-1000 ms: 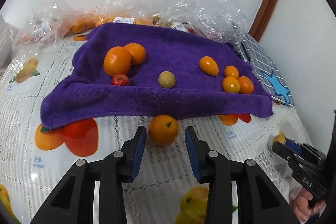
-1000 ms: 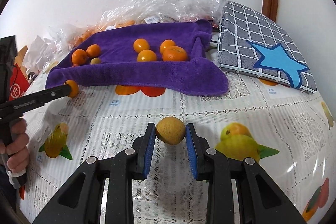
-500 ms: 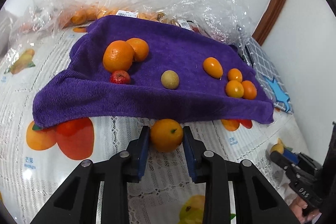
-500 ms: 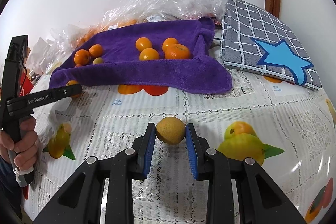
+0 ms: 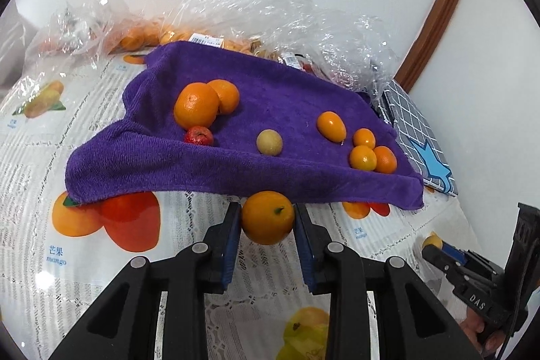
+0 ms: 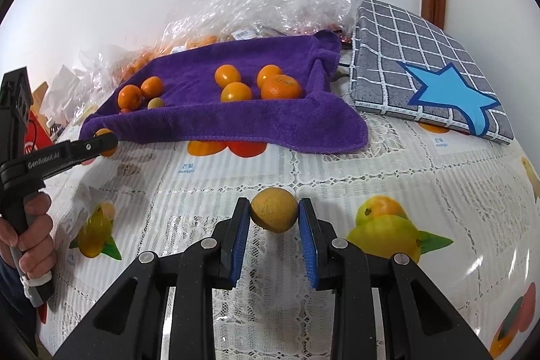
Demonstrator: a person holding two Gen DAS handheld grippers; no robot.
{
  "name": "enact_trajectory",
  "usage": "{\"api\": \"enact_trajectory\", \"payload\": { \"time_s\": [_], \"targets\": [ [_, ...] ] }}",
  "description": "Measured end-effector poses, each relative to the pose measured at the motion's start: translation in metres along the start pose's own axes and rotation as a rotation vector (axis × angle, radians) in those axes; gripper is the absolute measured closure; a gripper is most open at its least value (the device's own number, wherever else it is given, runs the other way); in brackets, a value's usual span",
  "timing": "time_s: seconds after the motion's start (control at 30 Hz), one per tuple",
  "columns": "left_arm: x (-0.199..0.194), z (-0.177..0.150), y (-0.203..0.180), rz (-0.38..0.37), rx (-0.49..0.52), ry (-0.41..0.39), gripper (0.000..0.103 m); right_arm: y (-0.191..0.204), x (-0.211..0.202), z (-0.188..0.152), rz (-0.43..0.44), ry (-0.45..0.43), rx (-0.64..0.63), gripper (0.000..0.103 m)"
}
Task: Organize fruits
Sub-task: 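Carry the yellow-green fruit and orange onto the purple towel and open both grippers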
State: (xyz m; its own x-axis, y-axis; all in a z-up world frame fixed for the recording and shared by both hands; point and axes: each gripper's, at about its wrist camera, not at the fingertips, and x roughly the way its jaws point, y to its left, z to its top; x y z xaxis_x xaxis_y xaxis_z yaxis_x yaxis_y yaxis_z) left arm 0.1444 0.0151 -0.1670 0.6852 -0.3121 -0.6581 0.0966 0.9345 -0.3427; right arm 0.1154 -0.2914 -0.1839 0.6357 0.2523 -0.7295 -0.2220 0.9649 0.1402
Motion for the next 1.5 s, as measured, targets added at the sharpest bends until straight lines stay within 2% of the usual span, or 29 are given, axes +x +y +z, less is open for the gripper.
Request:
{"api": "enact_trajectory", "payload": {
  "time_s": [0.57,1.17,1.5],
  "targets": [
    [-0.018,0.002,0.016,-0.035,-0.058,-0.037,0.074,0.003,-0.003,0.002,-0.007,-0.004,0.017,0.074],
    [-0.022,0.005,0.028,0.048,-0.068,-0.060,0.074,0.034,-0.007,0.053,0.072,-0.105,-0.047,0.074],
    [-0.036,0.042,0.054,0.108,-0.086,-0.091,0.074,0.058,0.020,0.088,0.118,-0.099,-0.116,0.074]
  ]
}}
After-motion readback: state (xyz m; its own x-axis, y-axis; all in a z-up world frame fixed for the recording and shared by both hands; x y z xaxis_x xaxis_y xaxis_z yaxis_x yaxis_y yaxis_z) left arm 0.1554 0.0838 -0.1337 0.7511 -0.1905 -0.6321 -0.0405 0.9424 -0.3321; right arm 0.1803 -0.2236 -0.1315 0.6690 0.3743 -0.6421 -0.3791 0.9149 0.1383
